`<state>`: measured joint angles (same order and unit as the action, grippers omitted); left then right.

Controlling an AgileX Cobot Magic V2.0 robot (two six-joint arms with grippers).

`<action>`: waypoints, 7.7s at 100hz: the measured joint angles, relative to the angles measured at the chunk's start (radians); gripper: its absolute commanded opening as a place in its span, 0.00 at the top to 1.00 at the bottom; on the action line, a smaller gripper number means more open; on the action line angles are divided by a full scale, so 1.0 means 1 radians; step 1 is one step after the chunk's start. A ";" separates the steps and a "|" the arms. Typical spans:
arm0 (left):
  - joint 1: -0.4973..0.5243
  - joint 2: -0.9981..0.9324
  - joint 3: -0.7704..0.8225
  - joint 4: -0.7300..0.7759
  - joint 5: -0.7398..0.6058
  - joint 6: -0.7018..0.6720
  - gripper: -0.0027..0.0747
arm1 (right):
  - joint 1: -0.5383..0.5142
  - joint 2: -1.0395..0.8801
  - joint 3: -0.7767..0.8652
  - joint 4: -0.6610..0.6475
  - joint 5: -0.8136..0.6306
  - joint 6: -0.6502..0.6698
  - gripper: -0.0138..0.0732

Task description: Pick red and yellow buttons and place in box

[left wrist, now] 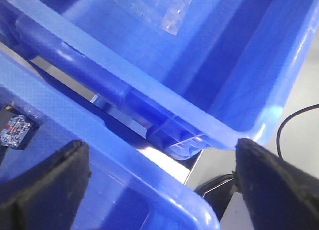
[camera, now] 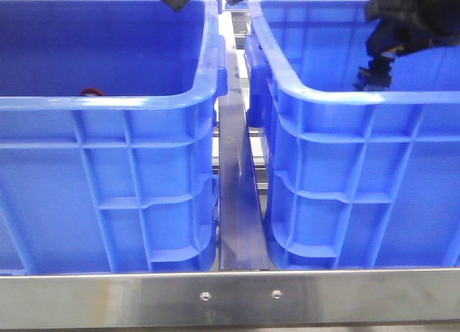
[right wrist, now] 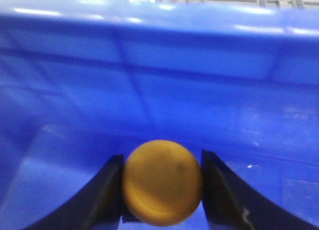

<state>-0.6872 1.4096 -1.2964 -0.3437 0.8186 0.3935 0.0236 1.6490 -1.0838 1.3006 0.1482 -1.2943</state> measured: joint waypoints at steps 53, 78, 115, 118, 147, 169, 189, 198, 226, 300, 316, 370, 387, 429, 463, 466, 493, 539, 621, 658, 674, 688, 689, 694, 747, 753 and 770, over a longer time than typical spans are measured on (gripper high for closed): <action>0.000 0.000 0.000 0.000 -0.004 0.000 0.24 | 0.000 0.100 -0.032 0.024 -0.057 0.000 0.68; 0.000 0.000 0.000 0.000 -0.004 0.002 0.24 | 0.000 0.106 -0.037 0.028 -0.060 -0.003 0.39; 0.000 0.000 0.000 0.000 -0.004 0.002 0.24 | 0.000 0.118 -0.037 0.028 -0.061 -0.003 0.31; 0.000 0.000 0.000 0.000 -0.004 0.002 0.24 | 0.000 0.118 -0.037 0.028 -0.061 -0.003 0.31; 0.000 0.000 0.000 0.000 -0.004 0.002 0.24 | 0.000 0.063 -0.037 0.028 -0.051 -0.003 0.31; 0.000 0.000 0.000 0.019 -0.004 -0.023 0.24 | 0.000 -0.042 0.013 0.028 -0.037 -0.005 0.31; 0.000 0.000 0.000 0.214 0.004 -0.282 0.24 | 0.000 -0.167 0.088 0.028 -0.033 -0.005 0.31; 0.000 0.000 -0.014 0.300 0.026 -0.378 0.24 | 0.000 -0.217 0.120 0.028 -0.033 -0.005 0.31; 0.082 0.000 -0.065 0.372 0.115 -0.498 0.24 | 0.000 -0.263 0.155 0.028 -0.033 -0.005 0.31; 0.429 0.176 -0.071 0.294 0.169 -0.501 0.24 | 0.000 -0.263 0.156 0.028 -0.021 -0.005 0.31; 0.429 0.249 -0.079 0.263 0.163 -0.457 0.24 | 0.000 -0.263 0.156 0.028 -0.021 -0.005 0.31; 0.429 0.367 -0.079 0.256 0.011 -0.443 0.24 | 0.000 -0.263 0.156 0.028 -0.021 -0.005 0.31; 0.429 0.367 -0.079 0.256 0.000 -0.440 0.31 | 0.000 -0.263 0.156 0.028 -0.021 -0.005 0.31; 0.429 0.367 -0.079 0.256 -0.002 -0.438 0.86 | 0.000 -0.263 0.156 0.028 -0.021 -0.005 0.31; 0.429 0.354 -0.081 0.258 -0.004 -0.414 0.88 | 0.000 -0.263 0.156 0.028 -0.021 -0.005 0.31; 0.429 0.346 -0.081 0.258 -0.004 -0.412 0.87 | 0.000 -0.263 0.156 0.028 -0.021 -0.005 0.31; 0.416 0.204 -0.081 0.208 -0.004 -0.364 0.88 | 0.000 -0.263 0.156 0.028 -0.021 -0.005 0.31; 0.135 0.081 -0.079 0.140 -0.004 -0.191 0.88 | 0.000 -0.263 0.156 0.028 -0.019 -0.005 0.31; 0.019 0.081 -0.078 0.133 -0.012 -0.157 0.88 | 0.002 -0.202 0.032 0.274 0.741 0.283 0.13; 0.019 0.081 -0.078 0.133 -0.017 -0.155 0.88 | 0.098 -0.129 0.013 0.274 0.837 0.337 0.13; 0.019 0.081 -0.078 0.133 -0.019 -0.155 0.88 | 0.116 -0.114 0.013 0.273 0.837 0.337 0.13; 0.019 0.081 -0.078 0.133 -0.021 -0.155 0.88 | 0.118 -0.099 0.013 0.269 0.834 0.337 0.13; 0.019 0.081 -0.078 0.133 -0.023 -0.155 0.88 | 0.118 -0.100 0.013 0.269 0.834 0.339 0.13; 0.019 0.081 -0.078 0.133 -0.025 -0.155 0.88 | 0.118 -0.090 0.013 0.269 0.832 0.339 0.13; 0.019 0.081 -0.078 0.133 -0.030 -0.152 0.88 | 0.118 -0.056 0.010 0.267 0.917 0.341 0.42; 0.019 0.081 -0.078 0.133 -0.032 -0.152 0.88 | 0.118 -0.055 0.010 0.262 0.913 0.341 0.53; 0.019 0.079 -0.078 0.133 -0.034 -0.145 0.82 | 0.118 -0.050 0.010 0.260 0.907 0.337 0.60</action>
<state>-0.6684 1.4886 -1.3742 -0.2103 0.7846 0.2482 0.1420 1.5990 -1.0735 1.5604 1.0550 -0.9575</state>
